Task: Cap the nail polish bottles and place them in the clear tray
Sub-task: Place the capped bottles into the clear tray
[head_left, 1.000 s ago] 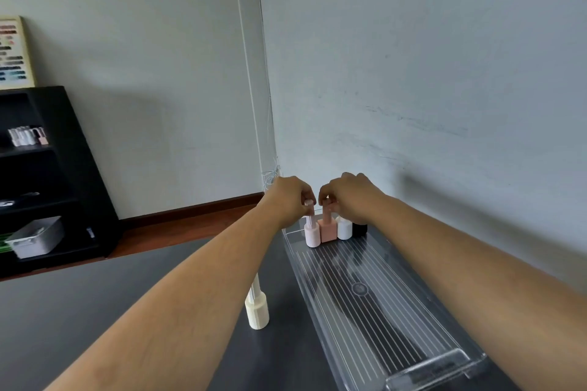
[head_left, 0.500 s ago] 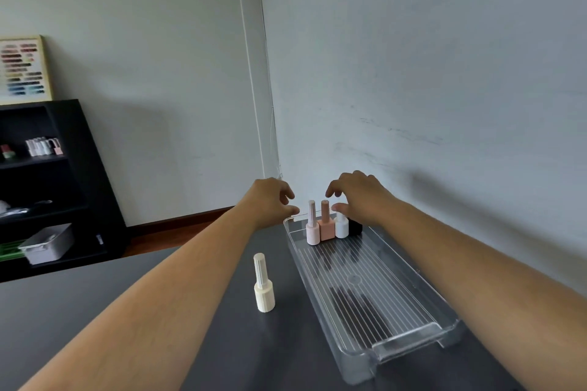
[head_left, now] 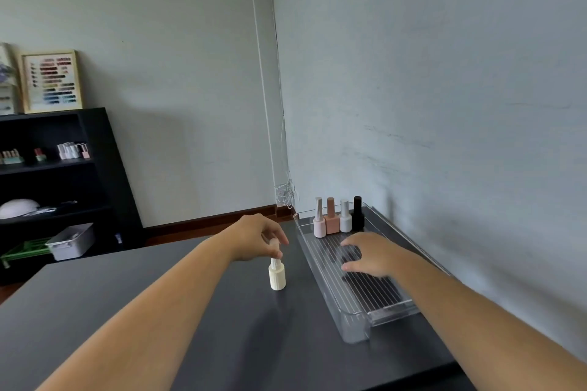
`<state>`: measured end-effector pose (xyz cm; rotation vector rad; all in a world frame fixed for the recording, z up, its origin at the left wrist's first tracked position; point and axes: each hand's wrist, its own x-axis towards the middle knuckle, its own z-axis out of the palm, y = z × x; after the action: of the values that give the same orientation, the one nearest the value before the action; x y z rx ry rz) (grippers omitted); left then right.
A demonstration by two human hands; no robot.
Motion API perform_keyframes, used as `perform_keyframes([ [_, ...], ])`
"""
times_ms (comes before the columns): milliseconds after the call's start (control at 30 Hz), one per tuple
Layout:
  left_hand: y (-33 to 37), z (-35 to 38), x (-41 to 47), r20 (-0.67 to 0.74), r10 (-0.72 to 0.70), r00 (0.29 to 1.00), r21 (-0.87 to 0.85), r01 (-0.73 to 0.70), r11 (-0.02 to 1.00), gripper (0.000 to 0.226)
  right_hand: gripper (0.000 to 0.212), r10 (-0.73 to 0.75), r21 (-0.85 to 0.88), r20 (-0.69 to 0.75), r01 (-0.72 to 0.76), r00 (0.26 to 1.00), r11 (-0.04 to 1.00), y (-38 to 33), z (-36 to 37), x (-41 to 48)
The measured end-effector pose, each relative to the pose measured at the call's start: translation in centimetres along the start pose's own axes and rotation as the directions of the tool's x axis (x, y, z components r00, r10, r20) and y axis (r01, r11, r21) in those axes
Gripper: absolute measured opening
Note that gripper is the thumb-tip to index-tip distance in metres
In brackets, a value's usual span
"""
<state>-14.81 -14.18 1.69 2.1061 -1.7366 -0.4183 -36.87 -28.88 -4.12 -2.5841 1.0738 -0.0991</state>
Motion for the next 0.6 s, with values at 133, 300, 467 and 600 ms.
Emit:
perform_keyframes([
  [133, -0.1, 0.7, -0.1, -0.086, -0.002, 0.996, -0.019, 0.000, 1.000, 0.007, 0.071, 0.051, -0.030, 0.076, -0.049, 0.996, 0.998, 0.2, 0.5, 0.1],
  [300, 1.2, -1.4, 1.1, -0.140, 0.059, 0.988, -0.096, -0.073, 0.993, 0.006, 0.071, 0.060, -0.030, 0.062, -0.058, 0.996, 0.998, 0.3, 0.9, 0.3],
  [467, 3.4, -4.4, 3.7, -0.313, 0.093, 0.945, -0.168, -0.151, 0.974, 0.012, 0.070, 0.048, -0.015, 0.037, -0.047, 0.998, 0.999, 0.6, 1.3, 0.3],
  [600, 4.5, -3.1, 6.4, -0.405, 0.081, 0.911, -0.070, -0.119, 0.990, 0.013, 0.069, 0.043, 0.001, 0.022, -0.043, 0.999, 0.999, 0.5, 1.4, 0.3],
])
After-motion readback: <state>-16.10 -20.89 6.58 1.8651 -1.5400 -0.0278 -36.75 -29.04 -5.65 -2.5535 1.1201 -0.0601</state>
